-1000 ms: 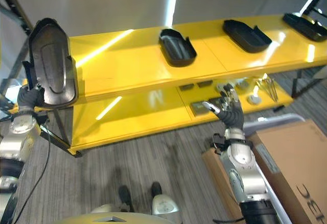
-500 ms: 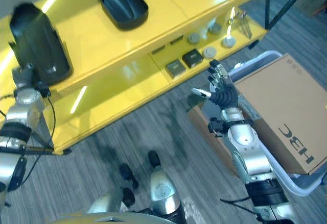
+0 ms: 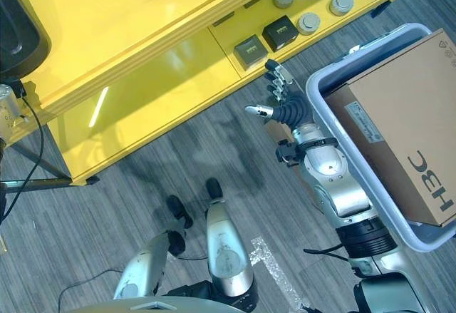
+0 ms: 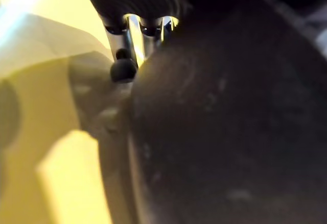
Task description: Move parts from the plastic box to the shelf.
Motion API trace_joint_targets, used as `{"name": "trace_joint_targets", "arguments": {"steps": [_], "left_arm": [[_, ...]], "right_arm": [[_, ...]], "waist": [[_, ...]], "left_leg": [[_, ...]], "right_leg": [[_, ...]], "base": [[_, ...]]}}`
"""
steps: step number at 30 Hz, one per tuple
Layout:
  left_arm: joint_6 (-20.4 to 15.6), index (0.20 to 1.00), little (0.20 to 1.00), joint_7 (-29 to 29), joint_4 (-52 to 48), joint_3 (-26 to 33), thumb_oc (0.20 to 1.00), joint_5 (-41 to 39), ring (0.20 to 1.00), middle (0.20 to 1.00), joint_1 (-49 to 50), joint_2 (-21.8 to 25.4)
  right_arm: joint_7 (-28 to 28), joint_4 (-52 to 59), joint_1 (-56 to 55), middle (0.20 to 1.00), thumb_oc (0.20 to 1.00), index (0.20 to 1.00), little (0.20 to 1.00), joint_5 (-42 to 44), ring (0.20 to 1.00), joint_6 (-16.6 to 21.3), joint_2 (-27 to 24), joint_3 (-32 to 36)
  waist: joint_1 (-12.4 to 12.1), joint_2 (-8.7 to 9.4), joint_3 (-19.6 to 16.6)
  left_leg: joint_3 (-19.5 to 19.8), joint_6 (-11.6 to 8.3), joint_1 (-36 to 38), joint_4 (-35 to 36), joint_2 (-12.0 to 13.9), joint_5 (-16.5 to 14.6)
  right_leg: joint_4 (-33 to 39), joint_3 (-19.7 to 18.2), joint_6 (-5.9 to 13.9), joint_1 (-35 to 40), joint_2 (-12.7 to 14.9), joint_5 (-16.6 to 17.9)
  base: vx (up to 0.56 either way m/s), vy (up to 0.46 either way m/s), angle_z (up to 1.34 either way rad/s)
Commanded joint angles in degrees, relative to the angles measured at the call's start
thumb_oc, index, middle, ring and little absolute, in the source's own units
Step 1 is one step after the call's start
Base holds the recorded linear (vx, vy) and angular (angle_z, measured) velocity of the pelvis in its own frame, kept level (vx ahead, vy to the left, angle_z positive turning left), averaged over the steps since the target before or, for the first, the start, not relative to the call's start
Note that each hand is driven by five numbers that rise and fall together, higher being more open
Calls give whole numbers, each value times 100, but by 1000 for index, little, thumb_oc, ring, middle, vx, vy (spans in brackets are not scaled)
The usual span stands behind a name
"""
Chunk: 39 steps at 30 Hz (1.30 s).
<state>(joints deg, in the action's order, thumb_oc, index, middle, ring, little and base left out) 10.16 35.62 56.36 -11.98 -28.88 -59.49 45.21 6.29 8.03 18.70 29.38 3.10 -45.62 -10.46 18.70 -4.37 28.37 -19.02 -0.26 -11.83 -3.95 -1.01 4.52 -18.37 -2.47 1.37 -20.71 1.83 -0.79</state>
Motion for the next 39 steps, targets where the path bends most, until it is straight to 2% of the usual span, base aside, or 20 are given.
{"name": "trace_joint_targets", "arguments": {"steps": [1,6,11,18,21,24,33,35,39], "left_arm": [[472,200,200,-513,478,-176,200,286,200,200,392,174],[1003,200,200,-1320,527,-411,200,378,200,200,528,149],[1146,200,200,-1509,642,-465,200,348,200,200,763,61],[1122,200,200,-1298,852,-202,200,230,200,200,1084,29],[893,200,200,-1146,967,-104,200,354,200,200,1213,-47],[814,200,200,-1063,982,-63,200,393,200,200,1208,-34],[723,200,200,-926,846,-62,200,646,200,200,988,144],[639,200,200,-811,737,-147,200,622,200,200,722,96],[736,200,200,-638,577,-223,200,529,200,200,483,-66]], "right_arm": [[-27,210,91,1000,1000,1000,1000,93,1000,130,-54,244],[18,241,70,1000,1000,1000,1000,58,1000,105,-70,320],[38,287,44,1000,1000,1000,1000,101,1000,2,-122,361],[-1,275,-184,1000,1000,1000,1000,92,1000,61,-95,435],[64,285,-189,1000,1000,1000,1000,79,1000,53,-103,389],[102,284,-195,1000,1000,1000,1000,56,1000,31,-101,384],[101,282,-130,1000,1000,1000,1000,58,1000,-25,-149,431],[98,271,-94,1000,1000,1000,1000,45,1000,-37,-147,407],[131,232,-22,1000,1000,1000,1000,7,1000,-41,-53,333]], "waist": [[-10,242,-324],[-34,212,-303],[-52,201,-321],[-70,197,-395],[-74,210,-402],[-75,212,-403],[-67,200,-360],[-38,207,-343],[-19,256,-329]], "left_leg": [[400,-251,-180,-710,639,-348],[387,-230,-92,-635,598,-339],[364,-213,32,-612,567,-360],[343,-204,228,-544,541,-380],[337,-209,319,-479,530,-362],[328,-214,315,-476,538,-353],[308,-236,317,-412,543,-320],[294,-232,302,-414,532,-328],[286,-236,260,-472,546,-362]], "right_leg": [[288,-36,251,-13,190,-15],[426,-32,284,107,215,41],[499,-17,301,257,243,53],[624,1,345,491,283,76],[675,2,351,589,291,87],[666,5,357,584,298,82],[686,-4,371,569,302,97],[660,-23,369,528,297,91],[622,-31,372,490,281,78]], "base": [[22,31,0],[3,7,0],[7,2,0],[16,0,0],[0,0,0],[0,0,0],[0,0,0],[-3,5,2],[-4,-31,2]]}}
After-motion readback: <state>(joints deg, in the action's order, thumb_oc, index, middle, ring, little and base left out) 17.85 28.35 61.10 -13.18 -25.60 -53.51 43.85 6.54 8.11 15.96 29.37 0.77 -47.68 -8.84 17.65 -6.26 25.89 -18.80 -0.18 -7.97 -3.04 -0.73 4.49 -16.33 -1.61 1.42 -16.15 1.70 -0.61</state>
